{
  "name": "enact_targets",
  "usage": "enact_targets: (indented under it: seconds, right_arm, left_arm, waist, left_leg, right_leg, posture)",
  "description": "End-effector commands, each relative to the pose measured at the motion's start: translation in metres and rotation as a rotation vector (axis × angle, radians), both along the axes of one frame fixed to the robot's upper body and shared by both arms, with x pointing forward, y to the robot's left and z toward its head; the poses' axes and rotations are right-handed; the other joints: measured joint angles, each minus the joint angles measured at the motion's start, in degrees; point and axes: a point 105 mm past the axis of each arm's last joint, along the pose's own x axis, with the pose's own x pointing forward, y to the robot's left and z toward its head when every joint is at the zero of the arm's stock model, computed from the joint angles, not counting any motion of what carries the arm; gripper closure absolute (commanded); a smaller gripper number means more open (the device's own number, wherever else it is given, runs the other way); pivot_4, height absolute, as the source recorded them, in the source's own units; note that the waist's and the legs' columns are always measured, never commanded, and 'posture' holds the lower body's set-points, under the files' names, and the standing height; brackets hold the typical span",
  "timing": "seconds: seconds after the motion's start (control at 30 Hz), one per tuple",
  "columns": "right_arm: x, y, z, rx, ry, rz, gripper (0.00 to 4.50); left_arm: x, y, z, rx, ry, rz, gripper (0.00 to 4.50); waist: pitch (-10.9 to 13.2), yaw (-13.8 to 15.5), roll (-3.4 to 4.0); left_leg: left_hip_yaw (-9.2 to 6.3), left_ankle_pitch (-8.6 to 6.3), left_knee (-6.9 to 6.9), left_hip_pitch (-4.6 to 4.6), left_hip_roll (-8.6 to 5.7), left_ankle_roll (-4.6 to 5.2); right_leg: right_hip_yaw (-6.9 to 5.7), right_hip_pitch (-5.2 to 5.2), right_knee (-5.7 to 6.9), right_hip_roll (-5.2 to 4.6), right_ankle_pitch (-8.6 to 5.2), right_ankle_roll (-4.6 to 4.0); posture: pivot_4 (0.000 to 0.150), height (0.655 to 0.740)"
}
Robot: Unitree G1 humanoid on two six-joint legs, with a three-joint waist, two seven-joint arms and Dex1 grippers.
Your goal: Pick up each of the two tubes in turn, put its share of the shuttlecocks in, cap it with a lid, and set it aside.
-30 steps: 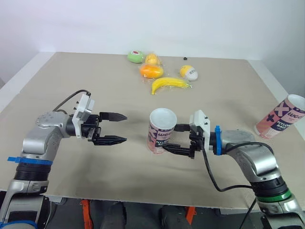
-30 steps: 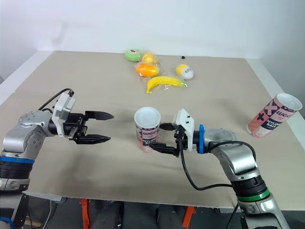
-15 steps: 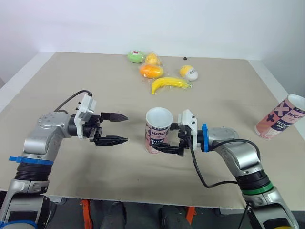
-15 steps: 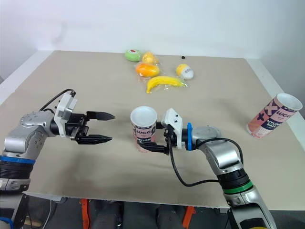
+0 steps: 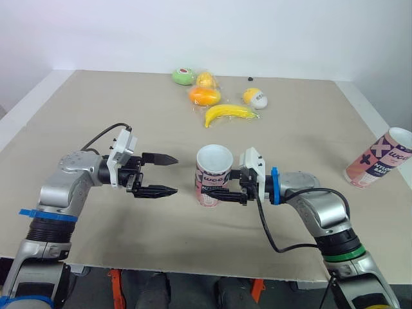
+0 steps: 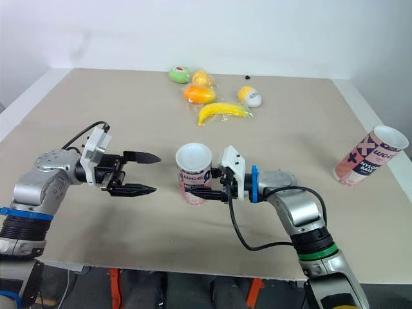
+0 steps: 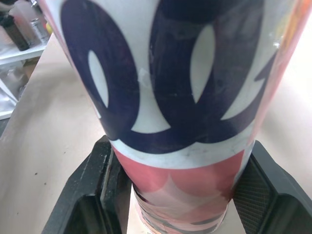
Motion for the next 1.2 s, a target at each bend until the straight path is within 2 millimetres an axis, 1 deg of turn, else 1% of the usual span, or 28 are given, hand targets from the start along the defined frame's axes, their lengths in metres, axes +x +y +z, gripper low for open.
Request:
enact_targets:
  seconds: [0.03, 0.07, 0.1, 0.13, 0.17, 0.2, 0.3, 0.37, 0.43, 0.47, 0.53, 0.7, 0.9, 0.97, 1.03, 1.07, 1.2]
  right_arm:
    - [0.01, -0.037, 0.042, 0.071, -0.134, -0.16, 1.73]
    - [0.012, -0.044, 0.045, 0.079, -0.145, -0.195, 1.73]
    - [0.017, -0.059, 0.051, 0.1, -0.157, -0.268, 1.73]
    - [0.02, -0.069, 0.055, 0.115, -0.163, -0.316, 1.73]
    - [0.024, -0.086, 0.059, 0.129, -0.177, -0.394, 1.73]
    - [0.029, -0.109, 0.061, 0.133, -0.187, -0.503, 1.73]
    - [0.037, -0.161, 0.056, 0.102, -0.194, -0.746, 1.73]
    - [0.039, -0.182, 0.052, 0.088, -0.193, -0.844, 1.73]
    - [0.04, -0.212, 0.047, 0.097, -0.184, -0.981, 1.73]
    - [0.039, -0.222, 0.044, 0.101, -0.179, -1.023, 1.73]
    - [0.039, -0.23, 0.04, 0.108, -0.174, -1.056, 1.73]
    - [0.039, -0.239, 0.028, 0.12, -0.144, -1.101, 1.73]
    - [0.039, -0.241, 0.011, 0.135, -0.069, -1.113, 1.73]
    - [0.038, -0.239, 0.004, 0.146, -0.026, -1.101, 1.02]
    - [0.036, -0.236, -0.001, 0.153, 0.01, -1.081, 0.16]
    - [0.036, -0.236, -0.004, 0.149, 0.026, -1.081, 0.06]
    - [0.033, -0.241, -0.007, 0.143, 0.052, -1.097, 0.06]
  left_arm:
    - [0.005, -0.014, 0.013, -0.034, -0.05, -0.025, 0.0]
    - [0.006, -0.016, 0.014, -0.041, -0.051, -0.028, 0.0]
    - [0.008, -0.02, 0.016, -0.056, -0.052, -0.029, 0.0]
    - [0.009, -0.023, 0.017, -0.066, -0.052, -0.029, 0.0]
    - [0.01, -0.027, 0.02, -0.085, -0.051, -0.028, 0.0]
    - [0.013, -0.032, 0.024, -0.109, -0.045, -0.028, 0.0]
    - [0.018, -0.041, 0.03, -0.148, -0.031, -0.028, 0.0]
    - [0.019, -0.044, 0.031, -0.155, -0.025, -0.03, 0.0]
    - [0.024, -0.051, 0.032, -0.156, -0.024, -0.032, 0.0]
    - [0.026, -0.054, 0.033, -0.157, -0.025, -0.034, 0.0]
    - [0.028, -0.058, 0.033, -0.155, -0.026, -0.035, 0.0]
    - [0.038, -0.069, 0.035, -0.163, -0.016, -0.01, 0.0]
    - [0.046, -0.076, 0.033, -0.167, -0.049, 0.026, 0.0]
    - [0.047, -0.078, 0.034, -0.177, -0.06, 0.032, 0.0]
    - [0.048, -0.079, 0.034, -0.181, -0.068, 0.036, 0.0]
    - [0.048, -0.08, 0.034, -0.183, -0.07, 0.037, 0.0]
    - [0.048, -0.081, 0.034, -0.187, -0.073, 0.037, 0.0]
  waist:
    - [0.01, 0.24, -0.01]
    - [0.02, 0.33, -0.03]
    - [0.02, 0.34, -0.03]
    - [0.02, 0.34, -0.03]
    - [0.02, 0.35, -0.03]
    - [0.02, 0.4, -0.03]
    - [0.02, 0.65, -0.03]
    - [0.02, 0.64, -0.03]
    - [0.02, 0.57, -0.01]
    - [0.02, 0.58, 0.0]
    - [0.02, 0.46, 0.01]
    - [0.02, 0.03, 0.03]
    - [0.02, -0.09, 0.04]
    - [0.02, -0.09, 0.04]
    - [0.02, -0.09, 0.04]
    - [0.01, -0.09, 0.05]
    - [0.01, -0.11, 0.07]
  left_leg:
    - [-0.01, 0.0, 0.02, -0.02, -0.02, 0.0]
    - [-0.01, 0.0, 0.04, -0.04, -0.03, 0.0]
    - [-0.01, 0.0, 0.05, -0.05, -0.03, 0.0]
    - [0.0, 0.0, 0.05, -0.05, -0.03, 0.0]
    - [-0.01, 0.0, 0.05, -0.04, -0.03, 0.0]
    - [-0.03, 0.0, 0.04, -0.04, -0.03, 0.0]
    - [-0.02, 0.0, 0.05, -0.05, -0.11, 0.0]
    - [0.0, 0.0, 0.04, -0.04, -0.13, 0.01]
    - [0.0, 0.0, 0.03, -0.04, -0.13, 0.01]
    - [-0.01, 0.0, 0.03, -0.04, -0.13, 0.01]
    - [0.0, 0.0, 0.04, -0.04, -0.14, 0.01]
    - [-0.01, 0.0, 0.04, -0.04, -0.16, 0.02]
    - [-0.01, 0.0, 0.04, -0.03, -0.2, 0.02]
    - [-0.02, 0.0, 0.05, -0.03, -0.21, 0.02]
    - [-0.02, 0.0, 0.06, -0.03, -0.21, 0.02]
    - [-0.02, 0.0, 0.06, -0.03, -0.21, 0.02]
    - [-0.01, 0.0, 0.06, -0.02, -0.22, 0.02]
  right_leg:
    - [0.0, 0.0, 0.0, -0.01, 0.01, 0.02]
    - [0.0, 0.0, 0.0, -0.01, 0.01, 0.03]
    - [0.01, 0.0, -0.01, -0.02, 0.02, 0.04]
    - [0.02, -0.01, -0.02, -0.02, 0.02, 0.05]
    - [0.02, -0.01, -0.01, -0.01, 0.02, 0.04]
    - [0.01, -0.01, -0.01, 0.01, 0.02, 0.04]
    - [0.06, 0.03, -0.02, -0.04, 0.03, 0.06]
    - [0.11, 0.03, -0.02, -0.04, 0.04, 0.07]
    - [0.11, 0.02, -0.02, -0.03, 0.04, 0.06]
    - [0.11, 0.02, -0.02, -0.03, 0.04, 0.06]
    - [0.12, 0.02, -0.02, -0.03, 0.06, 0.09]
    - [0.15, 0.03, -0.02, -0.03, 0.06, 0.12]
    - [0.17, 0.04, -0.02, -0.05, 0.07, 0.14]
    - [0.17, 0.07, -0.02, -0.05, 0.07, 0.14]
    - [0.17, 0.09, -0.02, -0.05, 0.08, 0.16]
    - [0.17, 0.09, -0.02, -0.05, 0.08, 0.16]
    - [0.18, 0.08, -0.02, -0.05, 0.08, 0.16]
  posture:
    - [0.15, 0.7321]
    - [0.15, 0.7321]
    - [0.15, 0.7321]
    - [0.15, 0.7321]
    - [0.15, 0.7321]
    - [0.15, 0.7321]
    - [0.15, 0.7321]
    - [0.15, 0.7321]
    - [0.15, 0.7321]
    - [0.15, 0.7321]
    - [0.15, 0.7321]
    - [0.15, 0.7321]
    - [0.15, 0.7321]
    - [0.15, 0.7321]
    - [0.15, 0.7321]
    - [0.15, 0.7321]
    - [0.15, 0.7321]
